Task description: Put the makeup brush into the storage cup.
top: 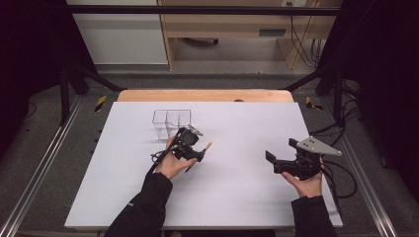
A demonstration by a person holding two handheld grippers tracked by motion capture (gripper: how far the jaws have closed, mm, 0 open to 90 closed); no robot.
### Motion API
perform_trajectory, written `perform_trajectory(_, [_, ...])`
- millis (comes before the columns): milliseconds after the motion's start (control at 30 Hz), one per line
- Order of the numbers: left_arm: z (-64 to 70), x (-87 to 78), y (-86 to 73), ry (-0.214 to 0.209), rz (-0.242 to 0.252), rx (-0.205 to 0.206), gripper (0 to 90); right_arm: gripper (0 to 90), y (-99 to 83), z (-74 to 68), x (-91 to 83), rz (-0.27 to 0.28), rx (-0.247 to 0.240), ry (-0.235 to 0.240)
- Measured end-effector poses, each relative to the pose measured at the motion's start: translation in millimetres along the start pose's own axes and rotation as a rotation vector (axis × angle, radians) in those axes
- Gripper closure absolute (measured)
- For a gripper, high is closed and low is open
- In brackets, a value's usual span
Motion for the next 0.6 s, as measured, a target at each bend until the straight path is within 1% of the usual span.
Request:
perform_trajectory(167, [-0.6, 4.6, 5.0, 0.000, -0.035, 0.011, 37.3, 4.1, 0.1, -0.2, -0.1, -0.001, 0.002, 0.007])
perform_trajectory(267, [1.6, 9.1, 6.1, -0.023, -0.058, 0.010, 39.6, 4.3, 0.4, 0.1, -0.3, 0.000, 0.001, 0.008])
perform_trajectory(300, [2.0, 11.2, 6.4, -0.022, -0.070, 0.012, 39.9, 4.3, 0.5, 0.2, -0.4, 0.001, 0.001, 0.009])
perform_trajectory(367, [2.9, 15.7, 6.9, -0.023, -0.090, 0.016, 41.5, 4.3, 0.6, 0.4, -0.5, 0.000, 0.001, 0.009])
perform_trajectory(500, [2.6, 23.1, 7.9, -0.020, -0.124, 0.010, 46.5, 4.4, 0.9, 0.5, -1.3, 0.000, 0.003, 0.015])
perform_trajectory(600, [2.0, 27.4, 7.3, -0.019, -0.151, 0.015, 52.2, 4.4, 1.0, 0.5, -1.5, 0.000, 0.003, 0.017])
Point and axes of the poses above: each handheld gripper's, and its own axes: x roughly forward along the jaws, y roughly out of its top, z roughly to its right, the point moved 8 cm from there along x, roughly forward along the jaws, and after that the axes turned 4 degrees about -z, right-handed, at the moved point
